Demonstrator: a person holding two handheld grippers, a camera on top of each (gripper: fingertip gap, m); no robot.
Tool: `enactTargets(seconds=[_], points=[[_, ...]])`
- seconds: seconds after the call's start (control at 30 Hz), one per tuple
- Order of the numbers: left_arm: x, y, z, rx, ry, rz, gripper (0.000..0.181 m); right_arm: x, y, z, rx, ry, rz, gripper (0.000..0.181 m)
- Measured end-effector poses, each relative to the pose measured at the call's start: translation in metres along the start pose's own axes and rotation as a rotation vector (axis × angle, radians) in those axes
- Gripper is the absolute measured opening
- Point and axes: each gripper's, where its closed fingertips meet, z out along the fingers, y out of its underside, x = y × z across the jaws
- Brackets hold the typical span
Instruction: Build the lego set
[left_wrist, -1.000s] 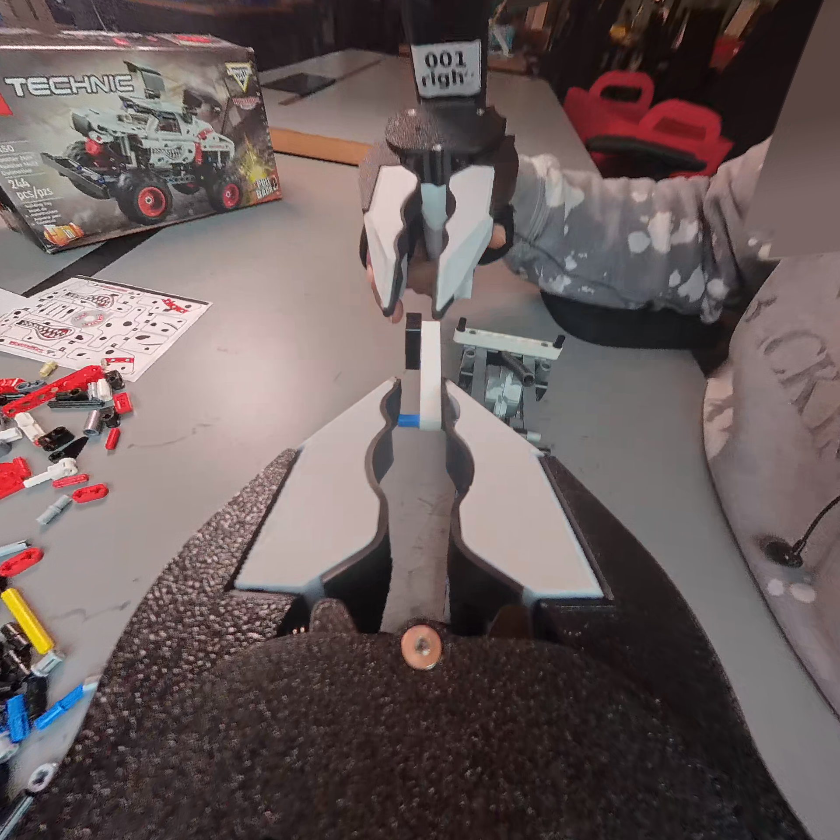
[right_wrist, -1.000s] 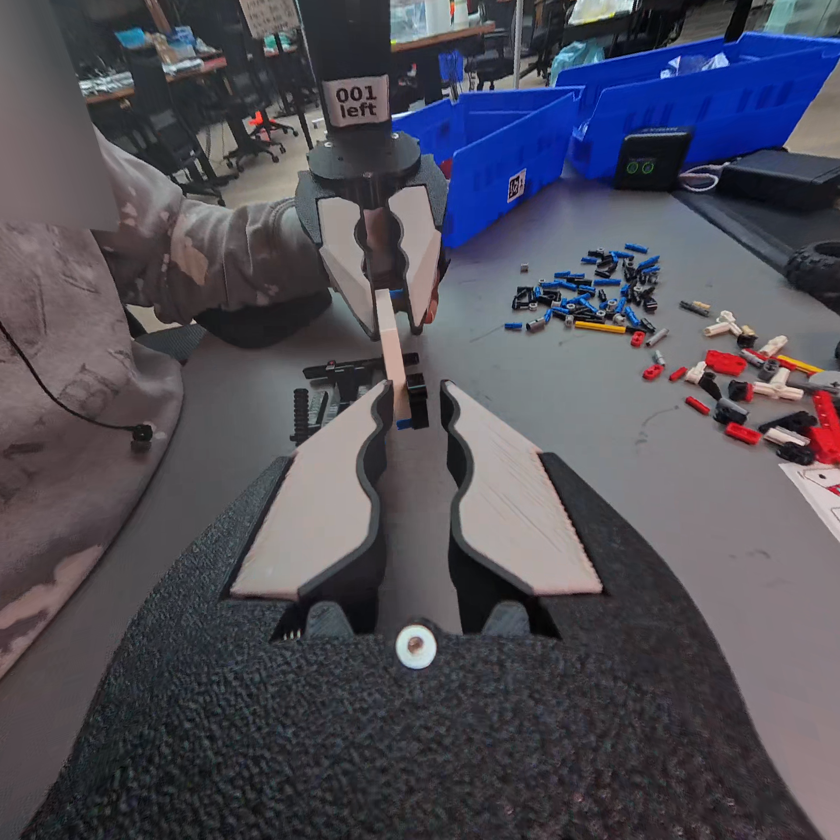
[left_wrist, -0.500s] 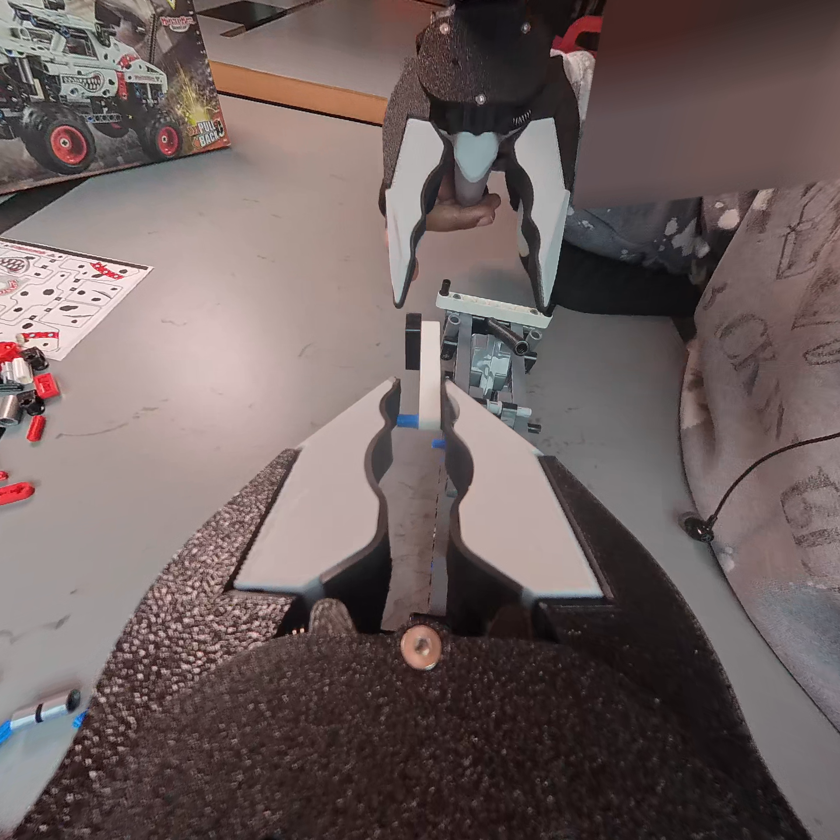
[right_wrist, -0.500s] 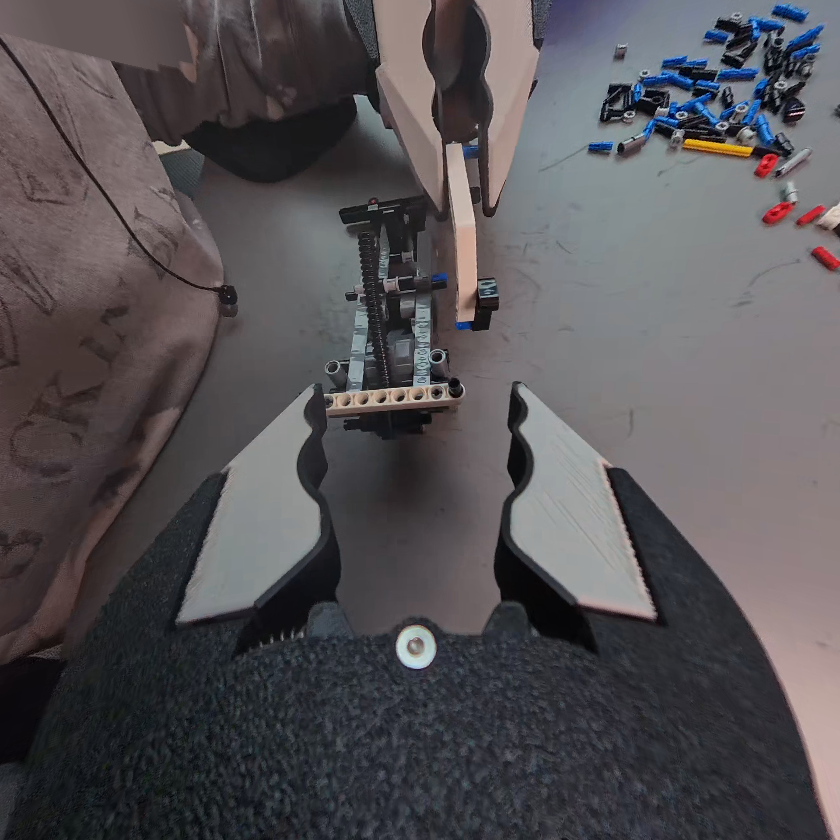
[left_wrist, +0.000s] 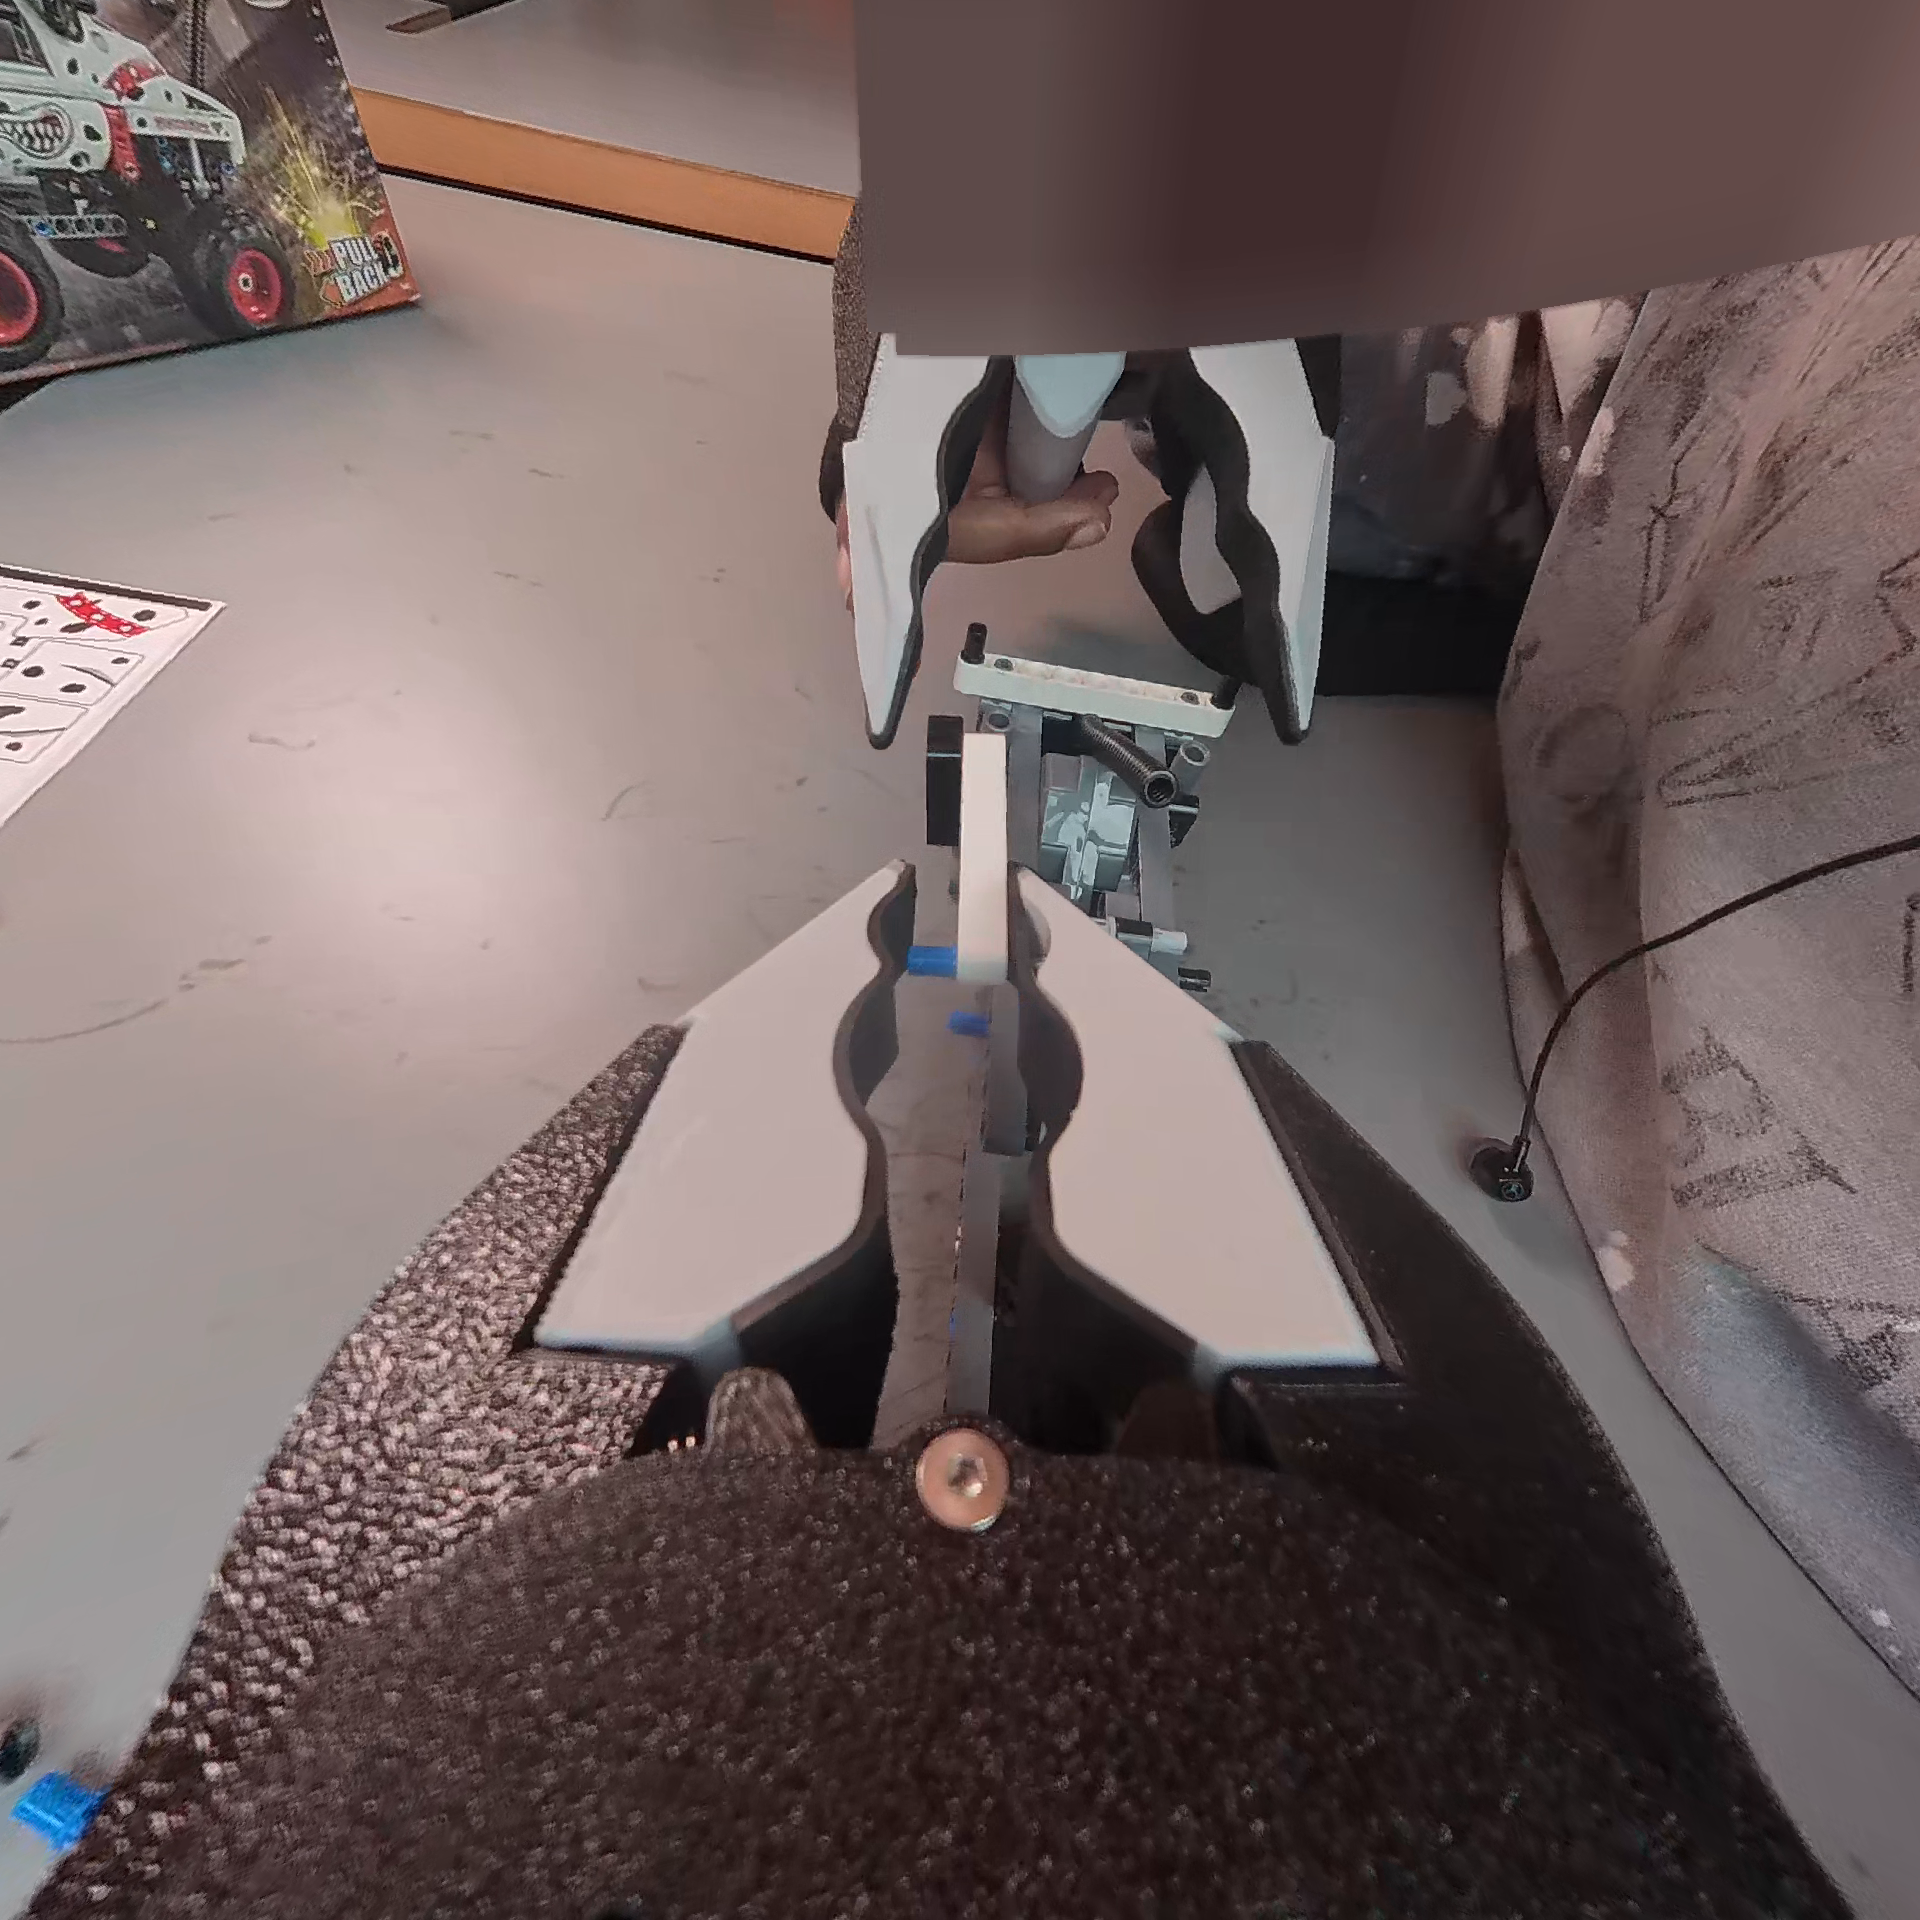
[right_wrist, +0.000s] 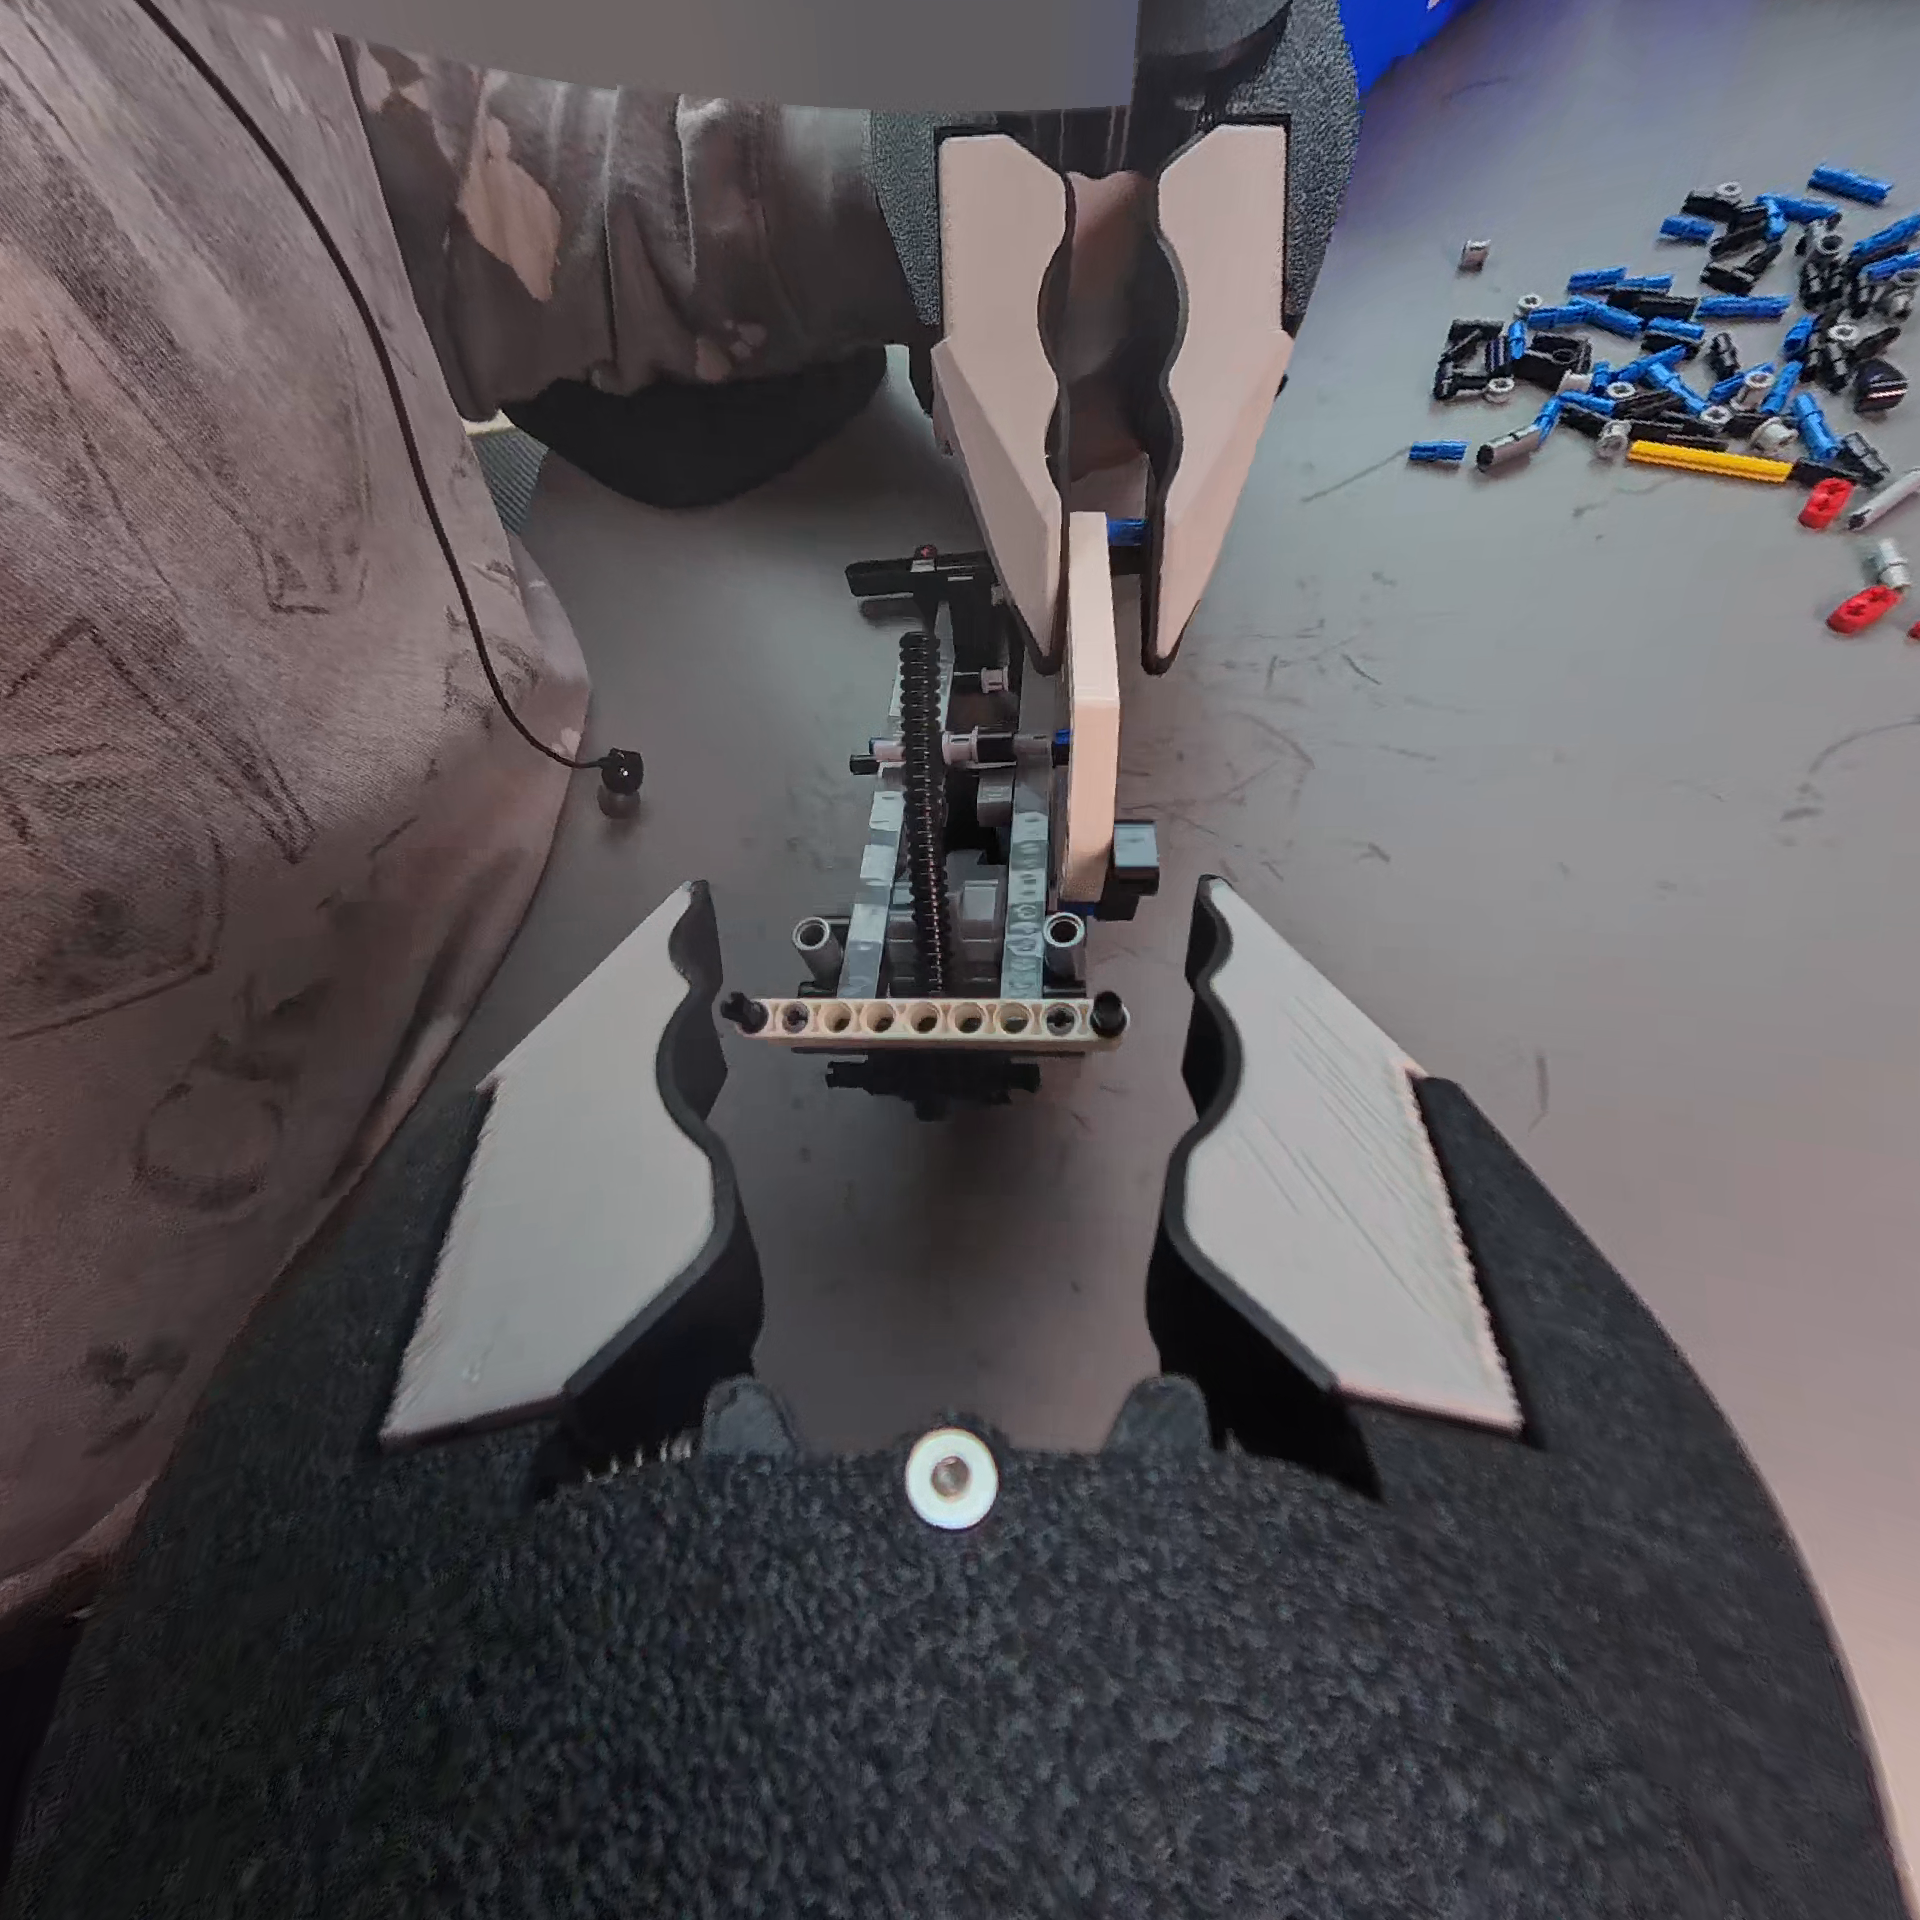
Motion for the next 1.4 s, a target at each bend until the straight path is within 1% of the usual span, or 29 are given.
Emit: enactTargets(seconds=[0.1, 0.23, 0.3, 0.57, 0.7, 0.87, 1.17, 1.4], points=[[0.001, 0.002, 0.002, -0.005, 0.009, -0.002, 0.016, -0.001, 0.000, 0.010, -0.019, 0.010, -0.014, 0.091], [0.001, 0.001, 0.002, 0.004, 0.013, -0.009, 0.016, 0.000, 0.009, 0.018, -0.061, 0.007, -0.032, 0.084], [0.001, 0.000, 0.001, 0.013, 0.014, -0.015, 0.016, 0.003, 0.008, 0.017, -0.039, 0.011, -0.023, 0.076], [-0.003, -0.003, -0.002, 0.033, 0.011, -0.042, 0.016, 0.005, 0.007, 0.018, 0.009, -0.021, 0.016, 0.076], [-0.005, -0.003, -0.001, 0.032, 0.009, -0.069, 0.016, 0.010, 0.004, 0.015, 0.045, -0.018, 0.043, 0.069], [-0.004, -0.002, -0.001, 0.028, 0.011, -0.064, 0.016, 0.011, 0.005, 0.014, 0.053, -0.018, 0.044, 0.064], [-0.005, -0.007, -0.003, 0.060, 0.024, -0.098, 0.017, 0.010, -0.004, 0.009, 0.112, -0.036, 0.061, 0.065], [-0.003, -0.005, -0.002, 0.047, 0.034, -0.098, 0.017, 0.009, 0.000, 0.011, 0.084, -0.032, 0.047, 0.063]])
